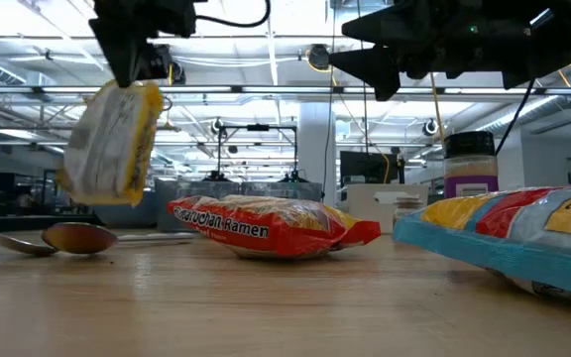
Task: Pick & Place Food Item
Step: Put the yellow noodle pack into the right black bin
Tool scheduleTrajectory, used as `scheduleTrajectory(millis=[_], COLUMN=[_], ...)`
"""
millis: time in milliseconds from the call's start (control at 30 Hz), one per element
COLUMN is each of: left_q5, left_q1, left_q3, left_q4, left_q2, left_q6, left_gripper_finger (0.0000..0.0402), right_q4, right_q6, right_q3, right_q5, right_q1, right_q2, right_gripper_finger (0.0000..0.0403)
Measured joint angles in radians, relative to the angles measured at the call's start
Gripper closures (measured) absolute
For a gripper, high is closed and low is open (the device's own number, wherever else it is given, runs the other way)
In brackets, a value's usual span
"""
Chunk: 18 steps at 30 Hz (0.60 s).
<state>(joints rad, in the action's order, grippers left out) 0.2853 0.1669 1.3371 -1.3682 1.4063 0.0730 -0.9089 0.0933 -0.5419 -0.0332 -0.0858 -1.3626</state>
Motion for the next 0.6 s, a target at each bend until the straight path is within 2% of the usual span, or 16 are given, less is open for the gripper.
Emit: scheduleTrajectory(millis=[167,300,600], left_q5=[0.001,0.000,-0.023], left_q1=[0.037,0.076,0.129], left_q3=[0.057,0.096,0.133], left_q4=[-0.006,-0.006,0.045], left_q2=[0.000,0.000,0.001], left_q6=[0.029,0.052,0.056], left_gripper_finger=[0.0401,0.0402,0.0401], right_q4=[0.000,-0.006,0.065], right_q6=[-0.004,-0.024,-0.065], right_q3=[0.000,-0.003,-0.114], right_q5=[0.088,0.097,0.225], right_q1=[-0.001,0.001,0.002], right_q2=[0.000,0.000,-0.016], right_gripper_finger=[0.0151,0.0151,0.0151])
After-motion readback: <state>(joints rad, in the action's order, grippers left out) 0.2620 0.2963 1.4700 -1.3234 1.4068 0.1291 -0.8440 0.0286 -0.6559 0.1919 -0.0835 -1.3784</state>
